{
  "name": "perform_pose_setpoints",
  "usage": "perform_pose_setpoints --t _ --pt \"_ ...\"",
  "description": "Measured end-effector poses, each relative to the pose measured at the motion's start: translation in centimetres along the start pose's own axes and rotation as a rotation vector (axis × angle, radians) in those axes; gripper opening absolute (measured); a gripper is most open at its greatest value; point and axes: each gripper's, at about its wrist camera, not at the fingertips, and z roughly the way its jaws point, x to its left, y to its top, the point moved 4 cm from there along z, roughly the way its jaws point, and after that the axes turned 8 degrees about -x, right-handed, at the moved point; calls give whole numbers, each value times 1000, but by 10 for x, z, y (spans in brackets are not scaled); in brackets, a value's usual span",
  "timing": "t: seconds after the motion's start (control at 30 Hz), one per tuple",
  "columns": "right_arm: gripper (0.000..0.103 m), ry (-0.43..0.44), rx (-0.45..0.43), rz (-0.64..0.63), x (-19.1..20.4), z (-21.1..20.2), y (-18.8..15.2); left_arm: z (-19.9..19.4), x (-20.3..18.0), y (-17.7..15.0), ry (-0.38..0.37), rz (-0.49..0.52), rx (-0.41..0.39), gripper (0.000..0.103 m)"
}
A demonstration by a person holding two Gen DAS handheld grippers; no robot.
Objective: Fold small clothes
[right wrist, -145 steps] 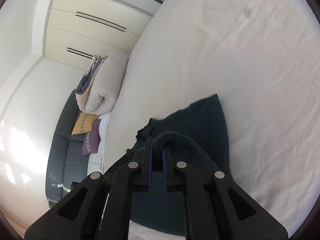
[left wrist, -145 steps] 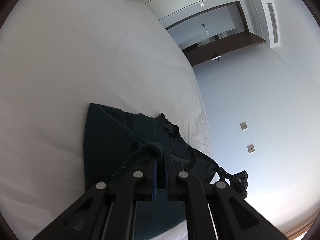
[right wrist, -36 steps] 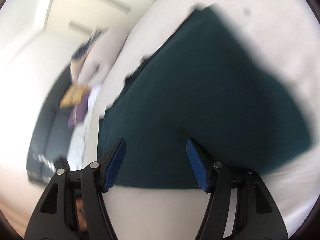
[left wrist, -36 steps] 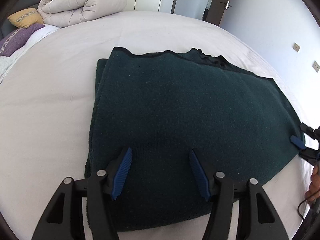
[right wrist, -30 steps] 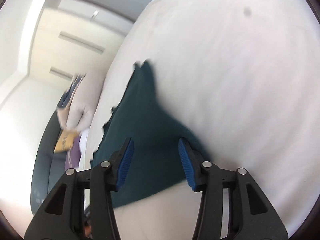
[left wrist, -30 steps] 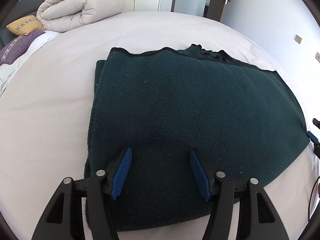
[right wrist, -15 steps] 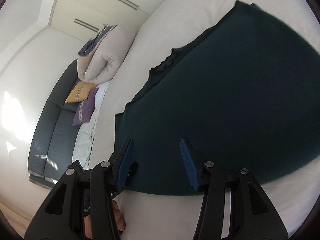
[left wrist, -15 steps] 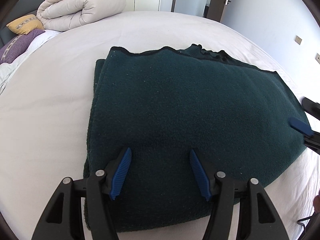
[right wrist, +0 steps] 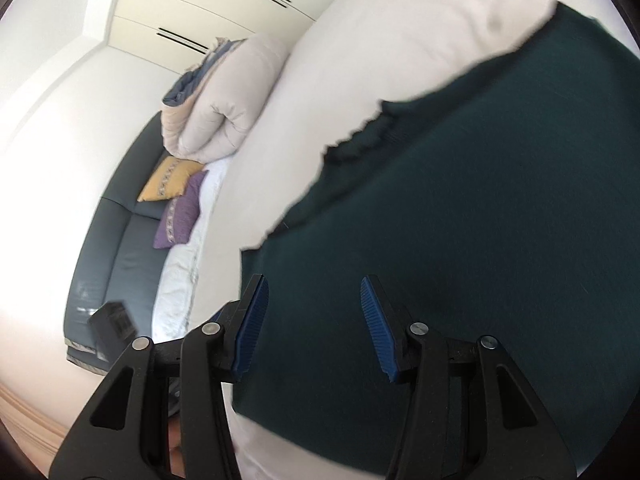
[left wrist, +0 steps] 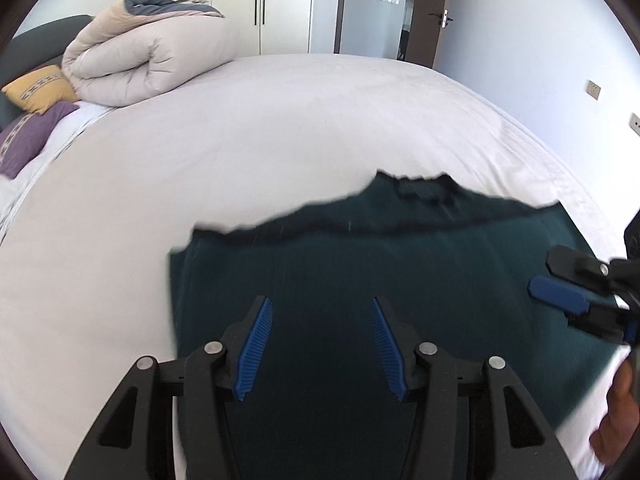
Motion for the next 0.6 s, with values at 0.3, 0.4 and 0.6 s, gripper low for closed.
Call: perform_pose_setpoints --t 0.3,0.4,0.6 --pt "36 29 -33 154 -45 40 42 45 28 -8 -98 -92 -14 58" --pt "33 23 -120 179 -70 19 66 46 36 -8 -146 -140 -9 58" --pt "29 -73 -334 269 -133 -50 105 47 35 -9 -166 -149 -36 58"
